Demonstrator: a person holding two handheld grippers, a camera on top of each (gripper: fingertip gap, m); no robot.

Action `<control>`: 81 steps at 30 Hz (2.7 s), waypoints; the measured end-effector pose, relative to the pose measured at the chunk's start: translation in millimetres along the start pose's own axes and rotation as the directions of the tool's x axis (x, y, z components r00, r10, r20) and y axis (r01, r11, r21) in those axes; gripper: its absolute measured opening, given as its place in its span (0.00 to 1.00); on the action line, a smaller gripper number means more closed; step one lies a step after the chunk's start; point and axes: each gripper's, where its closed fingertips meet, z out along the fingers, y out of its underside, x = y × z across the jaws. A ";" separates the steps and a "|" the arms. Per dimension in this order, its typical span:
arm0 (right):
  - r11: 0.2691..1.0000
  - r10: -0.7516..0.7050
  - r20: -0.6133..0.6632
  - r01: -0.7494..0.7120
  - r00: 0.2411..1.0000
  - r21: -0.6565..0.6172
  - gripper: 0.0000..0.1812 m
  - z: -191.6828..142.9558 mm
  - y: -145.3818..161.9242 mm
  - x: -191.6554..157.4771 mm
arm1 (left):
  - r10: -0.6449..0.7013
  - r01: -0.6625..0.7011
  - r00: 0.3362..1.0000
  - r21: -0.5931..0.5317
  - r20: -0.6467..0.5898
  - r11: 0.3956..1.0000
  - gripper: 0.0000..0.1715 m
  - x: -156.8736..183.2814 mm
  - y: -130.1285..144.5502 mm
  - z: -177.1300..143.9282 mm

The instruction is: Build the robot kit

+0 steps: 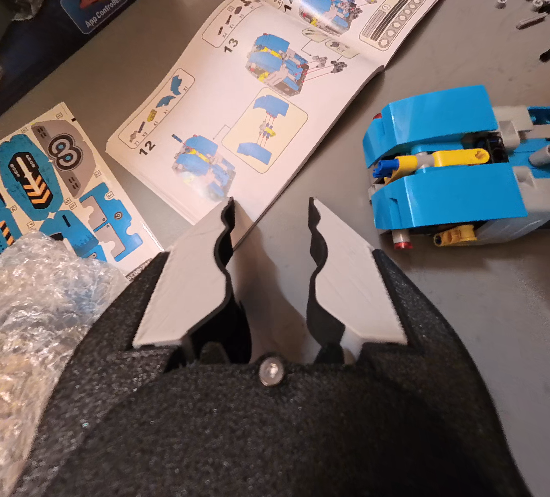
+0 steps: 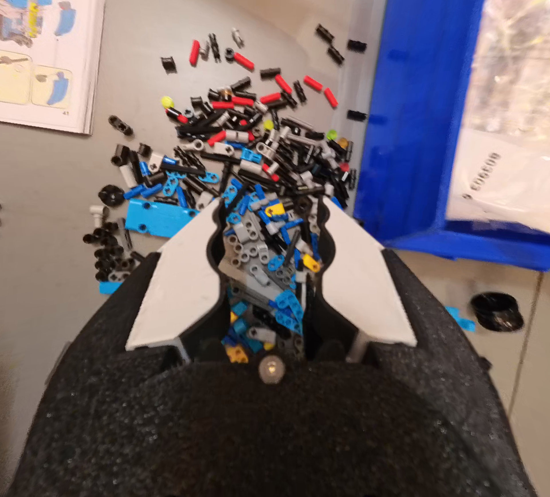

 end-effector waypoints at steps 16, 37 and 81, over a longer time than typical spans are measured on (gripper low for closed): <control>0.995 0.057 0.027 -0.059 0.998 0.084 0.18 -44.7 32.8 38.9 | -0.122 0.122 0.992 -0.013 0.016 0.992 0.36 -11.7 1.7 -9.6; 0.932 0.187 0.133 -0.219 0.973 0.290 0.18 -60.7 63.0 99.9 | -0.303 0.394 0.898 0.272 -0.319 0.878 0.33 252.0 -187.4 34.3; 0.988 -0.056 0.170 0.031 0.984 0.149 0.18 -25.5 76.6 48.1 | 0.005 0.033 0.944 0.109 -0.330 0.994 0.32 319.1 -144.1 98.4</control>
